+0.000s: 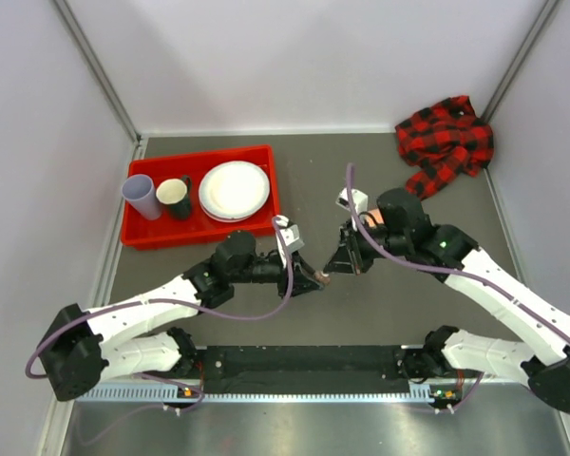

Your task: Paint the nails

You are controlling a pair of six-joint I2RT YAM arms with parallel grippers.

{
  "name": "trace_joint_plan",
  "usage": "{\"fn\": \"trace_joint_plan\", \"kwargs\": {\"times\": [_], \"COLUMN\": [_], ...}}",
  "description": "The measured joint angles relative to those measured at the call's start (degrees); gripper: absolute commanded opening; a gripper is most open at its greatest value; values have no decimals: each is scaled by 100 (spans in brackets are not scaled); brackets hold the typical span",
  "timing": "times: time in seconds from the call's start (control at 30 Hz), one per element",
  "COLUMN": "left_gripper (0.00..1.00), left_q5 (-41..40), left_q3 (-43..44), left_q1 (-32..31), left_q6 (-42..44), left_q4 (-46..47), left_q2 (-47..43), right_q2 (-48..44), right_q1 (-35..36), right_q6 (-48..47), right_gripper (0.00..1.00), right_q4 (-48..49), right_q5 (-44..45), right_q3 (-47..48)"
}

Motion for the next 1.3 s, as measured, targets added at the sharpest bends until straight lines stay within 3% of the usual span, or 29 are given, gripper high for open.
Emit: {"fn": "trace_joint_plan", "kwargs": {"times": [0.2,0.37,0.47,0.5,0.53,0.63,0.8,0.97,1.3], "left_gripper": [0,0,0,0,0,0,0,0,0], "left_q5": [1731,2186,1878,1668,1423,503,-1110,-1825,-2199], "left_q3": [-2,68,197,245,286,411,629,651,494], "left_q1": [68,57,33,9,-15,-74,-101,-116,-129], "left_q6": [-1241,-1307,-966,-828,-699,-262,286,529,605], "left_q4": [466,468,0,-173,-332,-638,-881,-925,-831], "left_q2": [2,-105,-216,-256,-293,-321,-205,-20,-96], "right_q2": [-306,-402,-444,-459,-479,-439,28,254,780], "right_q1": [11,83,83,81,81,85,120,448,695], "right_q6": [-468,-723,-769,-767,-752,-535,664,1596,1996], "right_gripper": [0,0,0,7,25,34,38,50,50], "right_q4": [402,557,597,603,610,450,-234,-743,-855], "right_q5": [-1620,-2168,-2048,-1956,-1746,-896,1040,2223,2743], "right_q3": [-258,-249,-249,-249,-238,-92,492,717,1069]}}
